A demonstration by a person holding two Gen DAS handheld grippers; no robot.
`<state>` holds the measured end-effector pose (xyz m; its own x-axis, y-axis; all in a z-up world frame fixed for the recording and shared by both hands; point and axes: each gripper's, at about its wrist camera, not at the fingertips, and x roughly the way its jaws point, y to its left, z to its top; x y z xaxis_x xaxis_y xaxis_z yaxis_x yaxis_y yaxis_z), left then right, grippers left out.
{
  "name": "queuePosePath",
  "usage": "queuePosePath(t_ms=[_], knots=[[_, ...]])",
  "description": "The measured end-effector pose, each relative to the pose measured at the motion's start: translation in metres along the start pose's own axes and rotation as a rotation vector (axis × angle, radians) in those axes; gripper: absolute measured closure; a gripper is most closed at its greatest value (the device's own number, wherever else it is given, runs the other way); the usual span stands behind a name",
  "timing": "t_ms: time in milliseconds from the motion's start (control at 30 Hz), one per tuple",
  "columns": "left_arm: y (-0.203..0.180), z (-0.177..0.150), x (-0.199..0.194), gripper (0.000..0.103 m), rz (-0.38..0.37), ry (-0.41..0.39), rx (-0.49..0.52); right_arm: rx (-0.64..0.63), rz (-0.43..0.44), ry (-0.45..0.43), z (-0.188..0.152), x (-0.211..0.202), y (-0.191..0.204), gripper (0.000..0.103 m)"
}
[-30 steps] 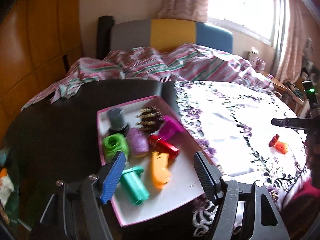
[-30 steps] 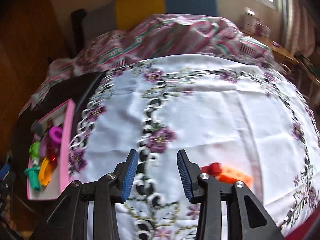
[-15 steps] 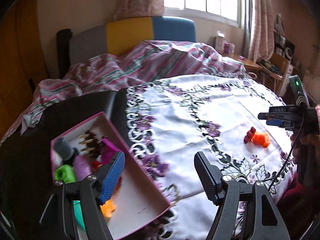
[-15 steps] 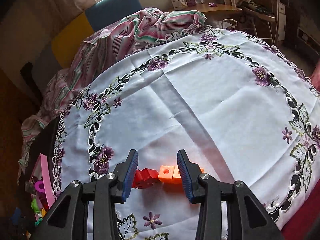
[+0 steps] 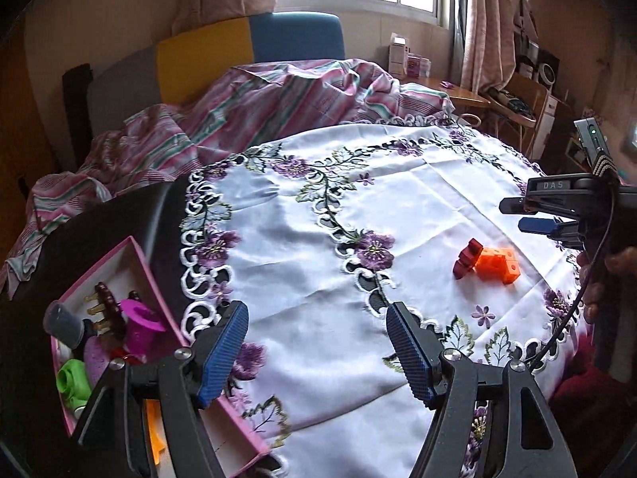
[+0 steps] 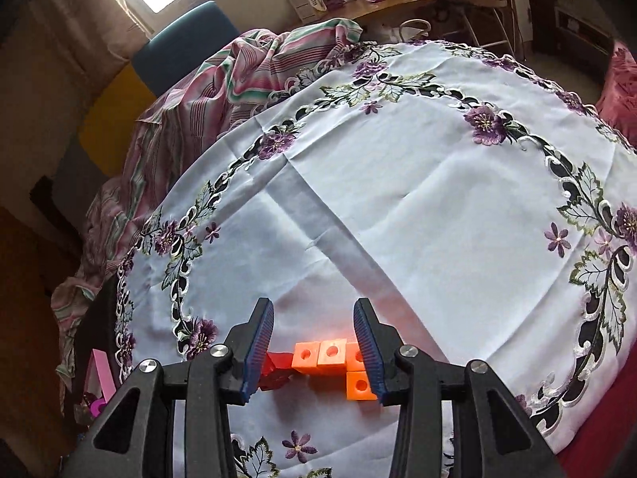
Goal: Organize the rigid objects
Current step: 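Move both tools back over the red block and orange cubes, then grasp the small red block with the left gripper while the right gripper grasps the orange cubes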
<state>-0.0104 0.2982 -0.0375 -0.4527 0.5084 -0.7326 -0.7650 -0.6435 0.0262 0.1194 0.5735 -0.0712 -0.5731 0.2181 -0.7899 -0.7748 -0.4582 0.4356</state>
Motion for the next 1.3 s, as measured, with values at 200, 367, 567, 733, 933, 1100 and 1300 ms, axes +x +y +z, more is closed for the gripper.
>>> queuePosePath(t_ms=[200, 367, 567, 733, 933, 1100, 1300], knots=[[-0.017, 0.005, 0.015, 0.030, -0.035, 0.028, 0.029, 0.041, 0.009, -0.020, 0.003, -0.004, -0.007, 0.061], [-0.028, 0.008, 0.028, 0.030, -0.070, 0.057, 0.031, 0.091, 0.021, -0.031, 0.007, -0.007, -0.017, 0.060], [-0.048, 0.011, 0.046, 0.030, -0.135, 0.096, 0.054, 0.174, 0.033, -0.067, 0.011, -0.014, -0.034, 0.060], [-0.070, 0.018, 0.064, 0.030, -0.219, 0.133, 0.064, 0.206, 0.051, -0.053, 0.012, -0.012, -0.040, 0.059], [-0.100, 0.035, 0.087, 0.031, -0.297, 0.135, 0.099, 0.187, 0.063, -0.026, 0.011, -0.007, -0.036, 0.059], [-0.113, 0.046, 0.113, 0.038, -0.368, 0.164, 0.097, 0.190, 0.067, -0.010, 0.010, -0.004, -0.037, 0.059], [-0.126, 0.050, 0.137, 0.074, -0.428, 0.214, 0.106, 0.185, 0.059, 0.009, 0.010, 0.000, -0.036, 0.059]])
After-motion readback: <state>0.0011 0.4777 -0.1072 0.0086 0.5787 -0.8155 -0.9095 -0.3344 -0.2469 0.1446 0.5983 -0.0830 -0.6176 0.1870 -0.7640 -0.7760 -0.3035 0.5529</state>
